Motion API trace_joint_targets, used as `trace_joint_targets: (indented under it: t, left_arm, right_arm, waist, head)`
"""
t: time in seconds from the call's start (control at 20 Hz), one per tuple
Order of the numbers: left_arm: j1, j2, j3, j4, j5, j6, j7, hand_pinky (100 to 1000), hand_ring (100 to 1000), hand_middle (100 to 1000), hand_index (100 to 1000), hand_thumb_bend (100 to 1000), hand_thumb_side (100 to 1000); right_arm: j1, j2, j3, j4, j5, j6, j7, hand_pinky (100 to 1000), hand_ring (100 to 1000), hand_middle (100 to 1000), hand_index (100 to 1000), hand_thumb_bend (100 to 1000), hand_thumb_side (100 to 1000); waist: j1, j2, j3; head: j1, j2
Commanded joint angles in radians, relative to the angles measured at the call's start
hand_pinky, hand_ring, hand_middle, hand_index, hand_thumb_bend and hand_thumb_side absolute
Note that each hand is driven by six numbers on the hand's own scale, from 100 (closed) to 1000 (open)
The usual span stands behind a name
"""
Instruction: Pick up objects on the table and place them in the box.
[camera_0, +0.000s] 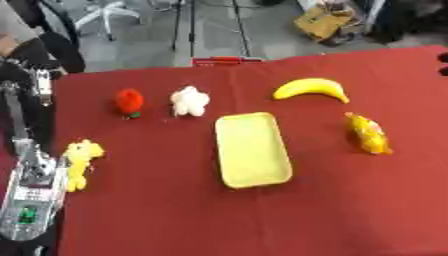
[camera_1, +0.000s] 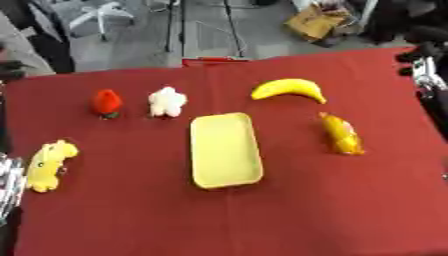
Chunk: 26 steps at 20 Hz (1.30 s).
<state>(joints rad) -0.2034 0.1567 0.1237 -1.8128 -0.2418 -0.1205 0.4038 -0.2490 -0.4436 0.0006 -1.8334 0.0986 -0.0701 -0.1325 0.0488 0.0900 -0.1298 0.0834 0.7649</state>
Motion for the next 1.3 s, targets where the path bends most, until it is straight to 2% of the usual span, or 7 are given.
trace_joint_targets:
  t: [0.05,0.5,0.7,1.0,1.15,1.3]
  left_arm:
    - [-0.010,0.013,0.008,-0.014,0.001,0.000,0.002,660,657,741,808,572,847]
    - [-0.013,0.019,0.011,-0.016,-0.022,0.018,-0.014,664,668,749,815,584,830]
    - [-0.024,0.043,0.019,-0.014,-0.071,0.056,-0.046,669,677,754,834,606,817]
    - [-0.046,0.114,0.045,-0.017,-0.258,0.166,-0.178,675,678,749,838,602,782]
    - [-0.046,0.170,0.045,0.001,-0.362,0.222,-0.290,683,691,751,845,590,771]
    - [-0.049,0.205,0.049,0.009,-0.485,0.277,-0.434,694,704,759,853,637,793]
  right_arm:
    - [-0.010,-0.010,-0.005,-0.020,0.000,-0.004,0.002,670,719,791,872,100,758]
    - [-0.008,-0.009,-0.005,-0.019,0.001,-0.004,0.003,671,717,791,874,100,757]
    - [-0.008,-0.010,-0.006,-0.019,0.001,-0.004,0.003,671,717,791,875,100,757]
    - [-0.007,-0.011,-0.008,-0.015,0.001,-0.004,0.002,671,716,792,877,100,757]
    - [-0.007,-0.013,-0.008,-0.014,0.001,-0.004,0.003,671,716,792,878,100,756]
    - [-0.007,-0.013,-0.007,-0.013,0.001,-0.004,0.004,671,716,792,879,100,756]
  waist:
    - [-0.009,-0.016,0.001]
    - [-0.010,-0.017,-0.001]
    - [-0.009,-0.017,-0.002]
    - [-0.005,-0.019,-0.004]
    - [-0.003,-0.021,-0.007]
    - [-0.002,-0.023,-0.008]
  head:
    - [0.000,0.005]
    - [0.007,0.005]
    - [0.009,0.005]
    - [0.013,0.005]
    - [0.010,0.005]
    - [0.008,0.005]
